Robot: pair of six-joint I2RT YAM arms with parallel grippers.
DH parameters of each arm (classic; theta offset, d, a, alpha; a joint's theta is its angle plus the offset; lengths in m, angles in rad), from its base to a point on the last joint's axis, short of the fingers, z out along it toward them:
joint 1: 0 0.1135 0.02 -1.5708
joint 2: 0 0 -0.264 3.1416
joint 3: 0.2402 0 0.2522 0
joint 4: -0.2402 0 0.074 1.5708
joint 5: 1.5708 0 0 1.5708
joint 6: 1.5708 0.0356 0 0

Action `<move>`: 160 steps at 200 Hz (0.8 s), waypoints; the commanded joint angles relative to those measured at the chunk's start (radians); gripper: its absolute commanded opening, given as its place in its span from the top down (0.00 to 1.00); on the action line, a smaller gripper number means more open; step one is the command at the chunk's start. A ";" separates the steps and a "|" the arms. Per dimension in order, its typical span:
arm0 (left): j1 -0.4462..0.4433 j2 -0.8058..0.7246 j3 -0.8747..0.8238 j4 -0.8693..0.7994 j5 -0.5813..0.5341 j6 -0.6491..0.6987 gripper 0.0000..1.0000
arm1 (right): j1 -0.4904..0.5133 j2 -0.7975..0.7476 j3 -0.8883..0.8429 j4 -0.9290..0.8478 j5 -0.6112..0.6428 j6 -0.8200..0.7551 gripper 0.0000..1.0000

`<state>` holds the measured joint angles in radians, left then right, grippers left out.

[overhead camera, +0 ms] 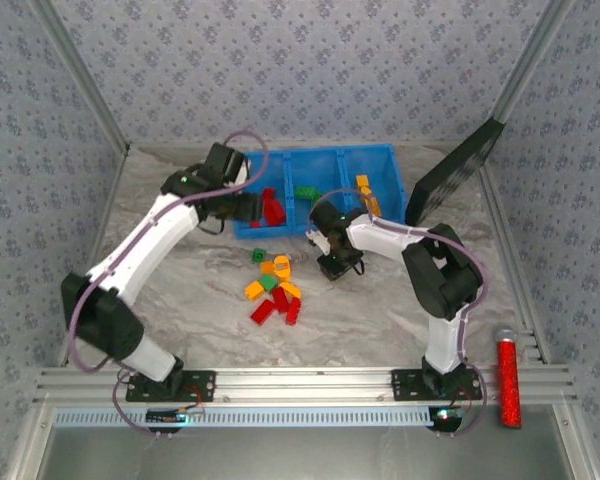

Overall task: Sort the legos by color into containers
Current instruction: Pick up the lego from the center of the table, then place the lego in the container.

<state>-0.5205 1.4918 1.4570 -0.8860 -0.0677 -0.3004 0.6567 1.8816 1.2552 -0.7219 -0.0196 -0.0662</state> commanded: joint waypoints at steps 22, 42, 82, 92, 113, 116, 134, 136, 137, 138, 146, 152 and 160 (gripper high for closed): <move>-0.130 -0.216 -0.250 -0.076 -0.007 -0.124 0.37 | -0.017 -0.176 0.138 -0.113 -0.088 0.062 0.75; -0.200 -0.286 -0.376 -0.061 -0.015 -0.161 0.37 | -0.047 -0.163 0.253 -0.133 -0.098 0.071 0.75; -0.320 -0.354 -0.559 0.007 -0.020 -0.231 0.36 | -0.101 -0.004 0.489 -0.181 -0.045 0.050 0.75; -0.352 -0.353 -0.577 0.022 -0.030 -0.249 0.36 | -0.113 0.045 0.548 -0.191 -0.027 0.051 0.75; -0.405 -0.332 -0.588 0.049 -0.046 -0.293 0.35 | -0.130 0.162 0.691 -0.239 -0.029 0.058 0.75; -0.412 -0.326 -0.587 0.052 -0.049 -0.299 0.35 | -0.134 0.179 0.713 -0.252 -0.033 0.060 0.75; -0.452 -0.288 -0.584 0.075 -0.063 -0.323 0.35 | -0.134 0.264 0.810 -0.293 -0.048 0.069 0.76; -0.456 -0.283 -0.584 0.078 -0.065 -0.324 0.35 | -0.134 0.272 0.819 -0.294 -0.048 0.070 0.76; -0.458 -0.280 -0.584 0.080 -0.067 -0.326 0.35 | -0.134 0.275 0.823 -0.295 -0.049 0.070 0.76; -0.460 -0.278 -0.584 0.082 -0.067 -0.327 0.35 | -0.134 0.279 0.824 -0.296 -0.049 0.071 0.76; -0.475 -0.255 -0.586 0.091 -0.072 -0.334 0.35 | -0.134 0.307 0.854 -0.303 -0.055 0.075 0.75; -0.484 -0.236 -0.586 0.098 -0.071 -0.337 0.35 | -0.135 0.327 0.873 -0.308 -0.057 0.077 0.76; -0.498 -0.210 -0.587 0.106 -0.072 -0.341 0.35 | -0.138 0.353 0.896 -0.315 -0.053 0.078 0.76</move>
<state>-0.9836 1.2198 0.8661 -0.8227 -0.1112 -0.5953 0.5194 2.1807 2.0628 -0.9508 -0.0662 -0.0105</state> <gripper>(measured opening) 0.647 0.315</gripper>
